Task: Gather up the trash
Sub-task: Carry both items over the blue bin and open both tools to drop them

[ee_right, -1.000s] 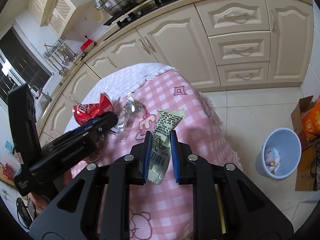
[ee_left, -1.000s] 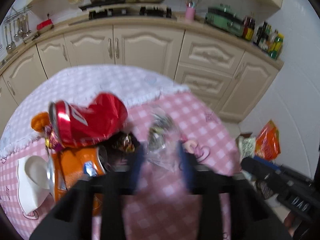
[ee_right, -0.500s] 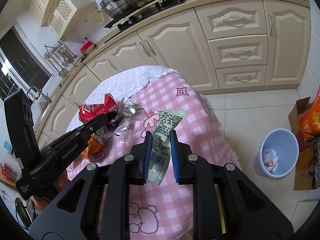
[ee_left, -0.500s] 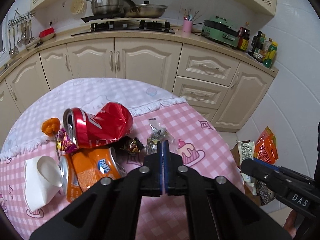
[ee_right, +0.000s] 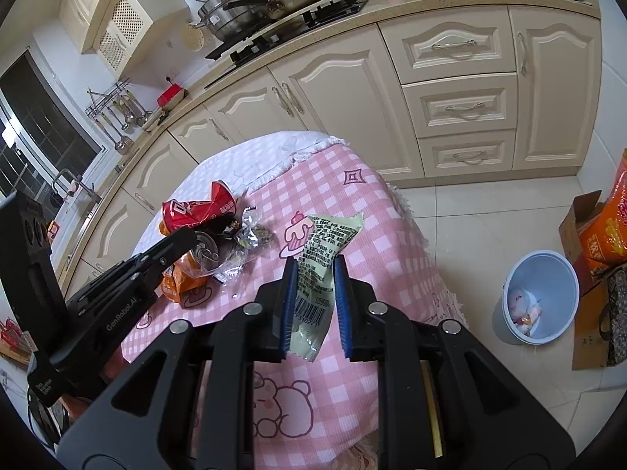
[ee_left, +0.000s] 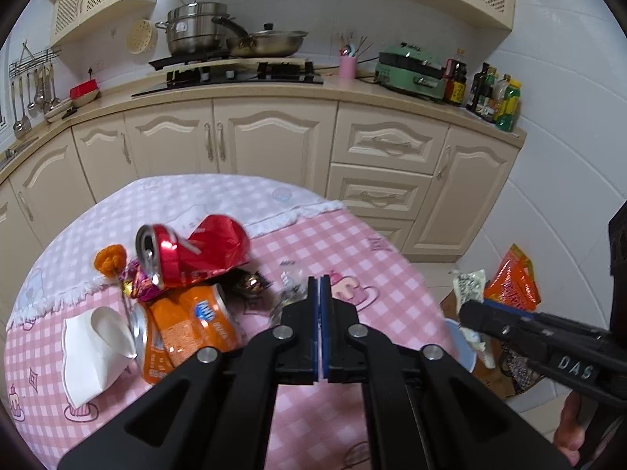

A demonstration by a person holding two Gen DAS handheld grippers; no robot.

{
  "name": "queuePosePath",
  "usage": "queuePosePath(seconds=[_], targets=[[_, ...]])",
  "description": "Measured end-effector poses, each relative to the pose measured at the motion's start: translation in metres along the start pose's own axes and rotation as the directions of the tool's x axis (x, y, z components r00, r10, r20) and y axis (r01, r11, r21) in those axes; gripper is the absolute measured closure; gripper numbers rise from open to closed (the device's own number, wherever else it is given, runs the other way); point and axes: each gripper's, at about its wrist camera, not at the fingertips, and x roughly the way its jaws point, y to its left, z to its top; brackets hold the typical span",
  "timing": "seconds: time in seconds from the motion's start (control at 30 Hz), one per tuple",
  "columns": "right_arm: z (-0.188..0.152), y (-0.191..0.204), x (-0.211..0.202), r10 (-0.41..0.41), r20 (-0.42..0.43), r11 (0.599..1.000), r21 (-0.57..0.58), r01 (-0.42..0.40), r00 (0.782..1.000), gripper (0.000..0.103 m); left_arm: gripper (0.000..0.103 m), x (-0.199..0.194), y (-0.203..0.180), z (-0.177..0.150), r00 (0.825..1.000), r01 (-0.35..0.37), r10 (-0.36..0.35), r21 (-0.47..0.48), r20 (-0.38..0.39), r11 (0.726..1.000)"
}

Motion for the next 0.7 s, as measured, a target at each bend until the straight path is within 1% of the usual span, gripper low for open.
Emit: queuePosePath(seconds=[0.2,0.27,0.43,0.57,0.7], targets=[[-0.001,-0.02,-0.019,-0.023,0.029,0.999,0.034,0.022,0.999,0.084,0.102,-0.01,-0.033,0.014,0.998,0.048,-0.051,0.05,0.045,0.998],[-0.001,-0.029,-0.027,-0.036,0.041,0.998,0.047,0.034,0.999,0.084,0.102,-0.011,-0.045,0.018,0.997,0.057,-0.061,0.069,0.051,0.996],[-0.003,-0.053,-0.048,-0.066,0.074,0.994,0.088,0.059,0.995,0.084,0.102,-0.012,-0.081,0.027,0.991,0.113,-0.119,0.101,0.054,0.988],[-0.005,-0.075,-0.065,-0.103,0.097,0.988,0.124,0.091,0.99,0.084,0.102,-0.007,-0.116,0.029,0.983,0.169,-0.177,0.14,0.044,0.976],[-0.008,-0.101,-0.084,-0.153,0.117,0.977,0.168,0.133,0.981,0.084,0.102,0.001,-0.159,0.029,0.97,0.236,-0.244,0.18,0.018,0.955]])
